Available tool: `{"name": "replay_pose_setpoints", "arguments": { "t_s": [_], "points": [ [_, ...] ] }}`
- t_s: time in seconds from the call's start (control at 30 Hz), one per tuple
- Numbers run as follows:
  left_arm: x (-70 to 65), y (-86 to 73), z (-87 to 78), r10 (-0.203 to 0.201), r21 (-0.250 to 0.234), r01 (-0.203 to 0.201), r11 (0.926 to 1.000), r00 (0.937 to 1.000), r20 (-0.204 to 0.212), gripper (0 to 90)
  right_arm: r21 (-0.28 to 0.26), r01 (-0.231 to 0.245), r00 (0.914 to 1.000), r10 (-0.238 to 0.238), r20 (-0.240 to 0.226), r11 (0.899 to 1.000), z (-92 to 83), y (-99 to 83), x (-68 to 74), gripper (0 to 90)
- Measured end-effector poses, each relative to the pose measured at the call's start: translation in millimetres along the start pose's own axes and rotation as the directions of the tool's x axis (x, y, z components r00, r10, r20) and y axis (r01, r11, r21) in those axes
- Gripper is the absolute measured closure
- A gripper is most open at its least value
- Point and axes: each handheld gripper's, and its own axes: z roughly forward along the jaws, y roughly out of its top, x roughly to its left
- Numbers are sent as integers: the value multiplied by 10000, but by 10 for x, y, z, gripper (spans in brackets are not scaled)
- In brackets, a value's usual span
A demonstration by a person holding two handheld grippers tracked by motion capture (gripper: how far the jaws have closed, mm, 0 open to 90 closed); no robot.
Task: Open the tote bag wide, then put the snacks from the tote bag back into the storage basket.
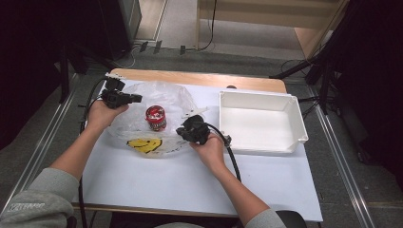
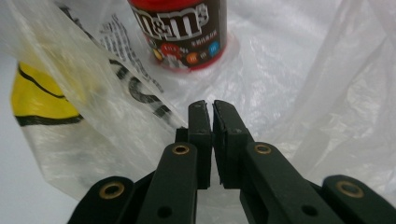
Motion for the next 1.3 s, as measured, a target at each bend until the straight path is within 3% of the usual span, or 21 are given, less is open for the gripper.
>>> {"name": "replay_pose_setpoints", "arguments": {
  "t_s": [0.23,0.37,0.5,0.6,0.73,0.8,0.97,1.1,1.3],
  "points": [
    [-102,21,-77,371,40,-372,9993,9991,185,854,-187,42,9999,-45,-135,9998,-57,67,17,811],
    [-131,25,-135,426,-11,-426,9991,9988,227,827,-322,38,9997,-45,-229,9995,-95,100,14,781],
    [-159,29,-179,365,-8,-365,9993,9989,280,790,-432,-11,9994,-4,-357,9991,-153,125,15,693],
    [-194,13,-207,721,-31,-721,9974,9962,479,688,-387,-33,9991,16,-418,9992,-209,136,16,618],
    [-234,-20,-240,725,-118,-718,9973,9940,824,561,-322,18,9984,-36,-566,9995,-291,138,37,562],
    [-257,-34,-258,890,-141,-881,9960,9931,763,509,-372,31,9974,-58,-713,9993,-341,143,66,548],
    [-290,-88,-281,791,-246,-769,9967,9912,1057,444,-313,156,9950,-186,-982,9994,-415,137,166,500],
    [-322,-145,-322,839,-356,-808,9961,9917,979,440,-451,389,9939,-433,-1017,9982,-450,130,210,490],
    [-413,-228,-363,1058,-310,-1036,9941,9909,833,415,-534,324,9935,-380,-1069,9980,-381,152,208,477]
  ]
}}
